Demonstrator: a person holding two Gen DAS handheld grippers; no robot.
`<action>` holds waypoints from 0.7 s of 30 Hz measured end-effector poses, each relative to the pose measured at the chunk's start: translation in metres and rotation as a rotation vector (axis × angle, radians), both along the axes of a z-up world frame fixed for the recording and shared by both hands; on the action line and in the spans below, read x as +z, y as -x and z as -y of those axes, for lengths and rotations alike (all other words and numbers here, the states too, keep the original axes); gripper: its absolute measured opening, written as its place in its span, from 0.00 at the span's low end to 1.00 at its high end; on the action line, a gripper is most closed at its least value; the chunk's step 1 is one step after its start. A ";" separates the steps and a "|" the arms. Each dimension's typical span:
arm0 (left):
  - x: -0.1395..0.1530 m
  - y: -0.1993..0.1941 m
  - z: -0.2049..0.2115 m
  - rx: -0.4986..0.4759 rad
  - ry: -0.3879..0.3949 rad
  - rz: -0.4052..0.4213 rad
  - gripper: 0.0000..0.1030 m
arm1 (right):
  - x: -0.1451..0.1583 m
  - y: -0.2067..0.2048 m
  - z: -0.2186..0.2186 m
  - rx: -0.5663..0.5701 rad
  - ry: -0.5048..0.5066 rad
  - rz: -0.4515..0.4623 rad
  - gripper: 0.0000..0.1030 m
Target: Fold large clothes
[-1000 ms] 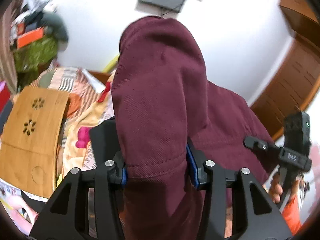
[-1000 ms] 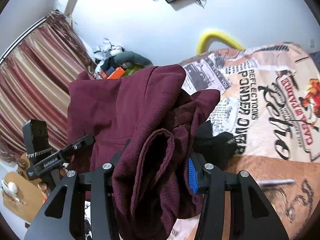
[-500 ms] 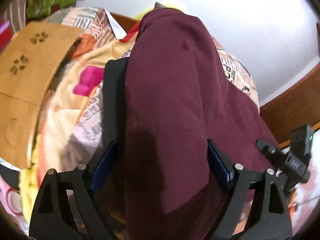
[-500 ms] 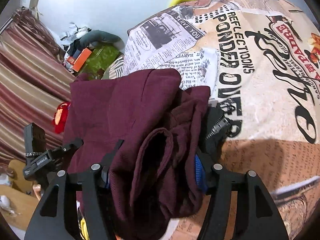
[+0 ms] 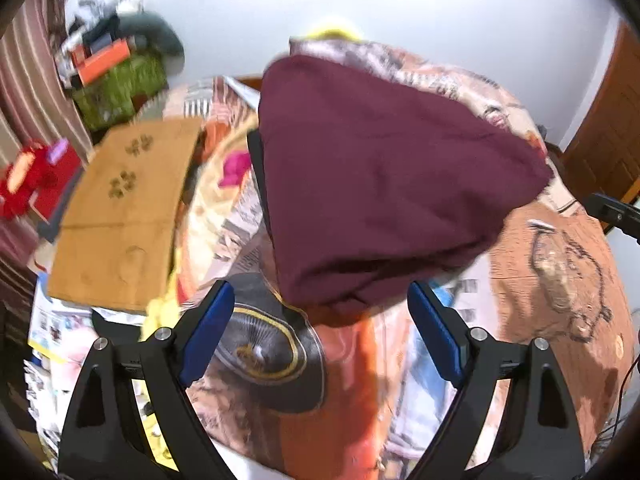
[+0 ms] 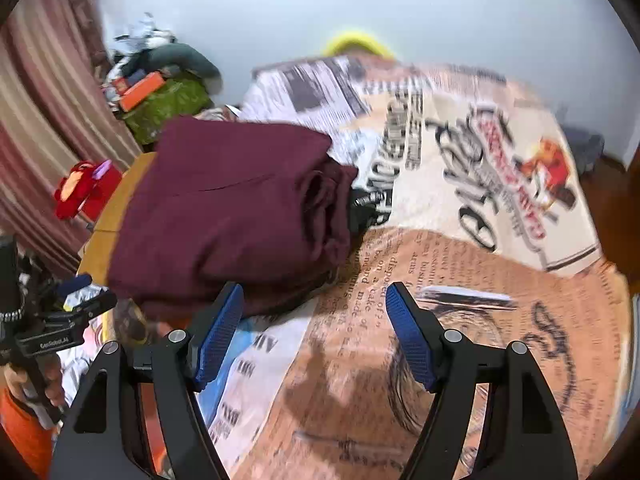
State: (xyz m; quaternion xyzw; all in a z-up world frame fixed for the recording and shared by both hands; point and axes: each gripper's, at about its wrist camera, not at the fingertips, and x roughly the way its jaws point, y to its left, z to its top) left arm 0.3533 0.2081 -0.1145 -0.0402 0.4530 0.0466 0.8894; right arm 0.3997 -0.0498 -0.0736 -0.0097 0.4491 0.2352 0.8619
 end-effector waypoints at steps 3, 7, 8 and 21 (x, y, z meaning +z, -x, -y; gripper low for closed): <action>0.037 0.028 0.012 -0.010 -0.022 0.089 0.86 | 0.035 0.031 0.004 0.026 -0.024 0.072 0.68; 0.088 0.069 0.032 -0.027 -0.064 0.214 0.86 | 0.077 0.073 0.002 0.047 -0.021 0.228 0.68; 0.099 0.078 0.036 -0.028 -0.064 0.246 0.86 | 0.091 0.089 0.003 0.060 -0.029 0.282 0.68; 0.196 0.229 0.090 -0.001 -0.110 0.717 0.86 | 0.171 0.216 0.025 0.086 -0.238 0.625 0.68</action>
